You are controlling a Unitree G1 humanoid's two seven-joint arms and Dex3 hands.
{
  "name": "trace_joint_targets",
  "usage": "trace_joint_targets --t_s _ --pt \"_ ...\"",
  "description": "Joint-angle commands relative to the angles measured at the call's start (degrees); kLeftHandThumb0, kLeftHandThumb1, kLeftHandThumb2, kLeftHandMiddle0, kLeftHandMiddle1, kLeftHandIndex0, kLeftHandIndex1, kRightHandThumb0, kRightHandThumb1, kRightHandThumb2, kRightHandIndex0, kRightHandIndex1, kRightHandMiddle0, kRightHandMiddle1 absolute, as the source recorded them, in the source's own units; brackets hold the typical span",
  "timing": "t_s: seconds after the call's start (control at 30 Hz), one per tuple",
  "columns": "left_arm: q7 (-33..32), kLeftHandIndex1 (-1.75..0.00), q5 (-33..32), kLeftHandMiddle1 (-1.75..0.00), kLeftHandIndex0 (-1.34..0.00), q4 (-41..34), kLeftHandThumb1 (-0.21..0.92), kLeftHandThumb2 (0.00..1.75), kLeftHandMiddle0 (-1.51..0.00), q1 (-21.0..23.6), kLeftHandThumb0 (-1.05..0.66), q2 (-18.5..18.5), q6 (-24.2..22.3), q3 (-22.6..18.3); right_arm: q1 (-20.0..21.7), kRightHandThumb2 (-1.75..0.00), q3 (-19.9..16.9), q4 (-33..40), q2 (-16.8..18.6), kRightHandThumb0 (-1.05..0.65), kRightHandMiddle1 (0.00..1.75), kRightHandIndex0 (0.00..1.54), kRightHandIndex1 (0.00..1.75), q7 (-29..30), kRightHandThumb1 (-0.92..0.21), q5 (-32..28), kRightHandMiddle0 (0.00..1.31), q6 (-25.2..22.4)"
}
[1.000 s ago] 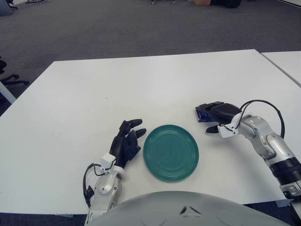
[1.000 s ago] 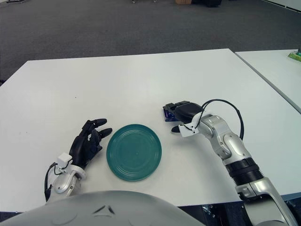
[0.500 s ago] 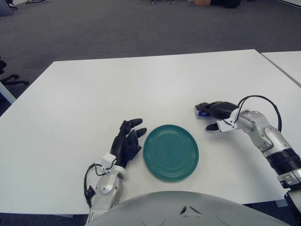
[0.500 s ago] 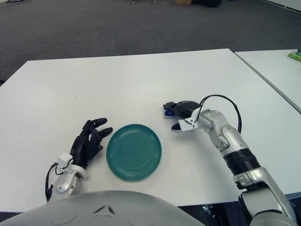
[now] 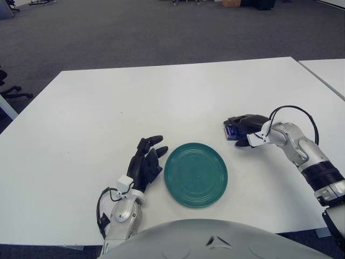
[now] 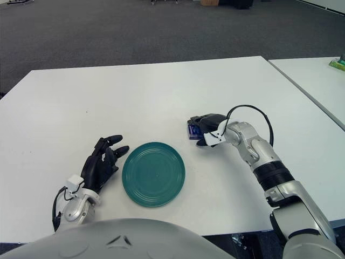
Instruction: Put the gum into the plate.
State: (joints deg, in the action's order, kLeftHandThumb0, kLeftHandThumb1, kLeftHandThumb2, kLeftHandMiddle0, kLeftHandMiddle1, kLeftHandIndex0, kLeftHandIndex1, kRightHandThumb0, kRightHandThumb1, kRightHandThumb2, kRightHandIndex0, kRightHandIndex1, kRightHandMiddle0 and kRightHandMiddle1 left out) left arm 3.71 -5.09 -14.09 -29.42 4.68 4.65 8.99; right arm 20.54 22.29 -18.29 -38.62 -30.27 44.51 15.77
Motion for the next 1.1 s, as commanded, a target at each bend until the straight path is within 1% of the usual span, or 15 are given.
trace_joint_targets --t_s 0.0,0.1,0.13,0.17,0.2,0.23,0.27,0.3,0.33,0.4,0.5,0.67,0.8,0.9,1.07 --pt "-0.6 -1.14 0.3 -0.76 -0.15 0.4 0.92 0.88 -0.49 0.6 -0.87 0.0 0.3 -0.1 0.4 -0.68 1.9 -5.8 0.5 -0.78 0.39 0.29 0.05 0.6 -0.92 0.5 0.00 0.0" --pt "-0.5 -1.15 0.2 -0.76 -0.15 0.5 0.92 0.88 -0.48 0.6 -0.87 0.0 0.3 0.0 0.5 -0.69 2.0 -7.9 0.9 -0.77 0.56 0.36 0.08 1.6 -0.92 -0.5 0.00 -0.1" --pt "-0.4 -1.15 0.2 -0.76 -0.16 0.5 0.92 0.88 -0.48 0.6 -0.87 0.0 0.3 0.0 0.5 -0.70 1.9 -8.1 1.0 -0.75 0.84 0.40 0.26 1.6 -0.92 -1.0 0.00 -0.3" --pt "-0.4 -1.15 0.1 -0.75 -0.16 0.6 0.92 0.89 -0.48 0.7 -0.87 0.0 0.3 0.0 0.3 -0.71 1.8 -8.3 1.1 -0.75 1.03 0.39 0.44 1.7 -0.92 -1.5 0.00 -0.4" --pt "-0.3 -1.15 0.1 -0.75 -0.16 0.6 0.92 0.89 -0.48 0.7 -0.87 -0.1 0.3 0.0 0.3 -0.71 1.8 -8.5 1.1 -0.74 1.14 0.39 0.58 1.9 -0.92 -1.8 0.00 -0.3" --pt "-0.3 -1.15 0.1 -0.75 -0.17 0.6 0.92 0.89 -0.48 0.7 -0.87 -0.1 0.3 0.0 0.0 -0.71 1.5 -8.9 1.4 -0.74 1.30 0.37 0.81 3.0 -0.92 -2.6 0.00 0.1" --pt "-0.2 -1.15 0.0 -0.75 -0.17 0.6 0.92 0.89 -0.48 0.7 -0.87 -0.1 0.3 0.0 -0.2 -0.70 1.3 -9.1 1.6 -0.73 1.46 0.42 1.12 3.8 -0.92 -3.2 0.09 0.5" --pt "-0.3 -1.16 0.0 -0.75 -0.18 0.6 0.92 0.89 -0.48 0.8 -0.87 -0.1 0.3 -0.1 -0.4 -0.69 1.1 -9.5 1.8 -0.72 1.52 0.44 1.23 4.8 -0.92 -3.8 0.12 0.9" --pt "-0.3 -1.16 0.0 -0.75 -0.18 0.6 0.92 0.89 -0.49 0.8 -0.87 -0.1 0.2 -0.1 -0.5 -0.68 1.1 -9.7 1.8 -0.72 1.60 0.49 1.41 5.5 -0.92 -4.1 0.19 1.2" --pt "-0.4 -1.16 0.0 -0.75 -0.18 0.6 0.92 0.89 -0.49 0.9 -0.87 -0.1 0.3 -0.2 -0.9 -0.67 0.9 -10.2 2.2 -0.72 1.69 0.58 1.61 7.7 -0.92 -4.6 0.29 1.7" --pt "-0.4 -1.16 -0.1 -0.75 -0.18 0.6 0.92 0.89 -0.49 1.0 -0.87 -0.1 0.3 -0.3 -1.2 -0.67 0.6 -11.6 3.1 -0.72 1.73 0.67 1.70 11.2 -0.92 -5.1 0.37 2.1" --pt "-0.3 -1.16 -0.1 -0.74 -0.18 0.5 0.92 0.88 -0.47 1.1 -0.86 -0.4 0.3 -0.6 -1.5 -0.73 0.1 -14.1 4.7 -0.71 1.74 0.80 1.74 17.7 -0.92 -5.6 0.53 2.9" --pt "-0.3 -1.16 0.1 -0.74 -0.17 0.8 0.92 0.88 -0.47 1.4 -0.86 -0.5 0.6 -0.8 -1.2 -0.78 0.3 -15.8 5.4 -0.67 1.75 0.85 1.74 22.6 -0.92 -5.1 0.63 3.9" --pt "-0.3 -1.16 0.0 -0.74 -0.17 0.9 0.92 0.88 -0.47 1.5 -0.86 -0.5 0.7 -1.0 -0.9 -0.80 0.5 -16.5 5.6 -0.64 1.75 0.87 1.75 24.5 -0.92 -4.8 0.65 4.2" --pt "-0.1 -1.17 -0.5 -0.74 -0.18 1.0 0.92 0.89 -0.48 1.8 -0.86 -0.5 0.7 -1.5 -0.7 -0.83 -0.2 -14.0 4.7 -0.61 1.75 0.85 1.75 28.1 -0.92 -4.4 0.66 4.5"
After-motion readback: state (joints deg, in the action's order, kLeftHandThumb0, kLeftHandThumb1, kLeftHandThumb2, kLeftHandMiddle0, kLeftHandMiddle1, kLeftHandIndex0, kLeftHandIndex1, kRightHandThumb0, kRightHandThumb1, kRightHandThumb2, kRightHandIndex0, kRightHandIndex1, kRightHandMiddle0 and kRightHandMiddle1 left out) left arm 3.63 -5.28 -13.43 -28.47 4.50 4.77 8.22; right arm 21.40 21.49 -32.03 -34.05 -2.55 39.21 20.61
